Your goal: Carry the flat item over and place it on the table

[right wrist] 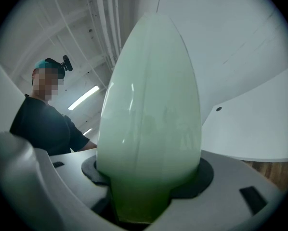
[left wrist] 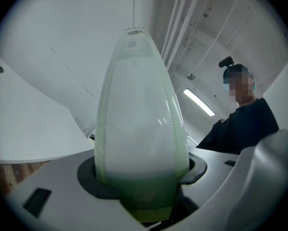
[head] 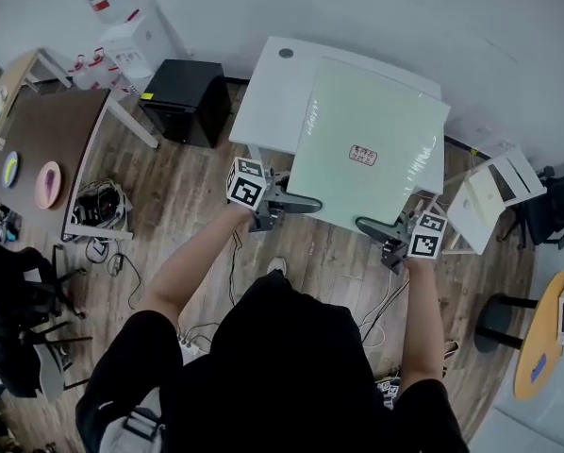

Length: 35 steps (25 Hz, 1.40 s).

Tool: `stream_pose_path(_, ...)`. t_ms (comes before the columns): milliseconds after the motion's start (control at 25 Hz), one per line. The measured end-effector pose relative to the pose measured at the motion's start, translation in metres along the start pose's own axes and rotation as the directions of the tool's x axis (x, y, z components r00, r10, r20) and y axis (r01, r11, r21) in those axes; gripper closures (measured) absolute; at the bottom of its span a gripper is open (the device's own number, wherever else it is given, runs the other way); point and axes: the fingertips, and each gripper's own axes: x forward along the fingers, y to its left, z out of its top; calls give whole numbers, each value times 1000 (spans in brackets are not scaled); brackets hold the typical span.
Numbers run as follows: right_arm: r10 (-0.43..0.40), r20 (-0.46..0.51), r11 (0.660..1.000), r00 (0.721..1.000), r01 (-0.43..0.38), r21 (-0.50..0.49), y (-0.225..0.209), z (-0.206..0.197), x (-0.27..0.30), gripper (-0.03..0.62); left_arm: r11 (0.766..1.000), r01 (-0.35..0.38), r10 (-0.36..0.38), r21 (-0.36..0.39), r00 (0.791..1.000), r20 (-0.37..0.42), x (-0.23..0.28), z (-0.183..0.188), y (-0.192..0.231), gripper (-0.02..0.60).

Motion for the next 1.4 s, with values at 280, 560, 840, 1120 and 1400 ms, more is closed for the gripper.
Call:
stream_pose_path(280, -62, 55, 998, 997, 61, 20, -21, 17, 2, 284, 999, 52, -51, 2, 998, -33, 0, 18, 27, 288)
stream_pose_path(560, -58, 85, 998, 995, 56, 21, -50, 29, 1, 284, 999, 50, -50, 6, 998, -37, 3, 31, 54, 288)
stream_pose_path(840, -18, 126, 996, 992, 7, 93, -100, 48, 3, 284, 1000, 2, -2, -25, 1000, -24, 3, 47, 98, 288)
stream_pose_path(1120, 9, 83, 995, 997, -17, 98, -151, 71, -1, 284, 998, -22, 24, -60, 999, 34, 12, 67, 145, 288)
stream_pose_path(1400, 32, 45, 990, 998, -38, 139, -201, 85, -13, 285, 993, -60, 66, -99, 996, 57, 29, 79, 190, 288)
